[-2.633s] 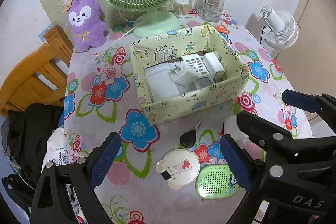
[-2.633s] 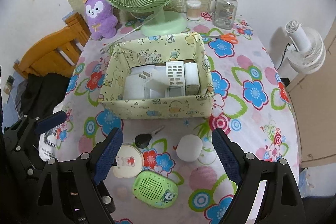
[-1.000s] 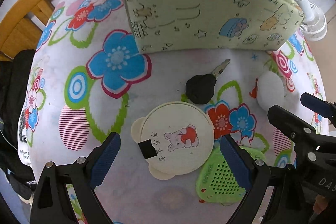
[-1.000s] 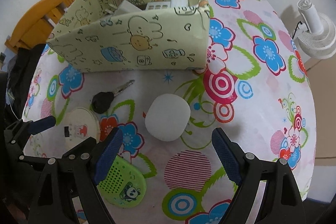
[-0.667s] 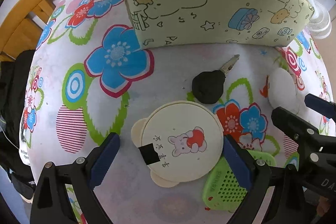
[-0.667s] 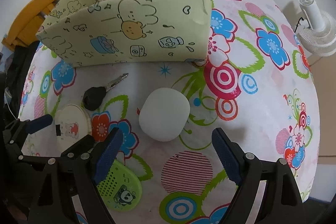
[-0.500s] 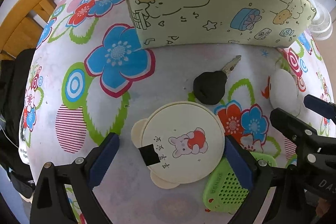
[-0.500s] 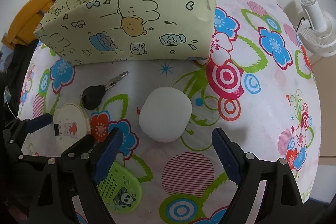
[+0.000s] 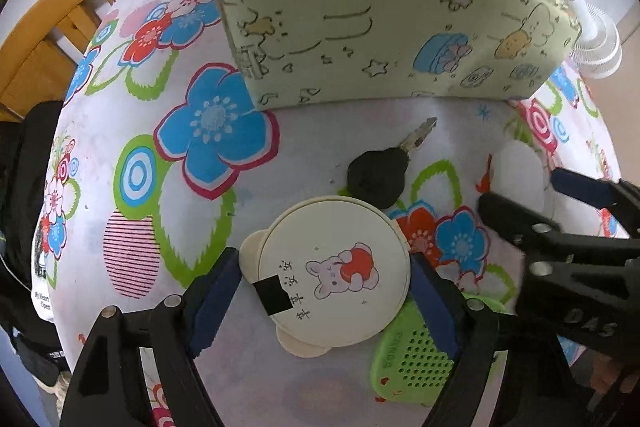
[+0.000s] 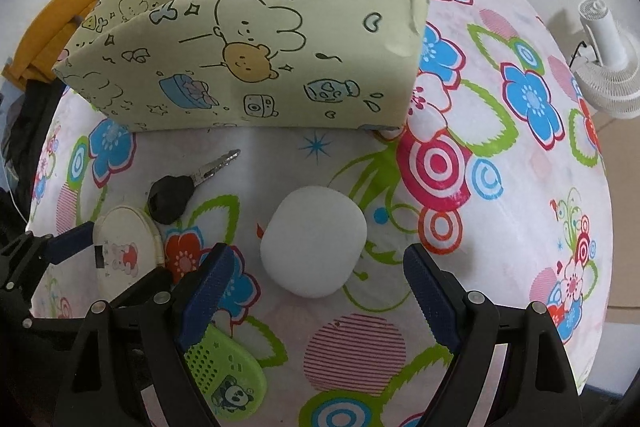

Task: Organize rigid objects
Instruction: 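Grasp the white ball with the right gripper while the left gripper grasps the round white coaster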

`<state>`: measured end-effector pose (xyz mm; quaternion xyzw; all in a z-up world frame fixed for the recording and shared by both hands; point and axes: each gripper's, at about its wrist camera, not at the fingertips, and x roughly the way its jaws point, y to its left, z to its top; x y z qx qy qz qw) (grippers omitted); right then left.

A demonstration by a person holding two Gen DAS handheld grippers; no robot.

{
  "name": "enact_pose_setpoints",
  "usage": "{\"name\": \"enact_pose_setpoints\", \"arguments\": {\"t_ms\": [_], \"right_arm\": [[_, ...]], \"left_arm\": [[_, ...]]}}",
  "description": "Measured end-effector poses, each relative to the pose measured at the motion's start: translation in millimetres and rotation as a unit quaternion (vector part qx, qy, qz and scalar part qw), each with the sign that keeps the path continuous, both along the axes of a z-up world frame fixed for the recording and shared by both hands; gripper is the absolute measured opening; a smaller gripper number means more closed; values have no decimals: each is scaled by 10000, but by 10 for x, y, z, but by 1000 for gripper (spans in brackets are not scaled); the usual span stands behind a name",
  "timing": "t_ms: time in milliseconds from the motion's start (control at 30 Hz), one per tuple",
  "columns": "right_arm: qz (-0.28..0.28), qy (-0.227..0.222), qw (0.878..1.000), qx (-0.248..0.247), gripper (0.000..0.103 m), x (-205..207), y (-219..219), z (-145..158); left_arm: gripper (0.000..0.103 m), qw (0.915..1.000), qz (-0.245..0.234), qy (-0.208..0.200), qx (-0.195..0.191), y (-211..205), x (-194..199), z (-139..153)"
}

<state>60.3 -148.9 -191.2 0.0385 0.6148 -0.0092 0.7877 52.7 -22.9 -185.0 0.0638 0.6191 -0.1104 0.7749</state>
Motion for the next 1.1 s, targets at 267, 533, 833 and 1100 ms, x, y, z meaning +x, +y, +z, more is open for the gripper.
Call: {"name": "enact_pose_setpoints", "arguments": {"t_ms": [267, 533, 833, 1100], "right_arm": [[-66, 6, 9998, -179, 73, 115, 24, -81], [-145, 13, 9998, -167, 55, 154, 48, -27], [-192, -74, 9998, -73, 55, -84, -70, 204], [-220, -231, 9995, -10, 55, -146, -111, 464]], "left_arm": [[84, 10000, -12, -8, 21, 17, 104, 40], [84, 10000, -36, -46, 30, -4, 47, 97], [84, 9997, -205, -148, 46, -84, -19, 336], [84, 9989, -330, -324, 64, -103, -85, 578]]}}
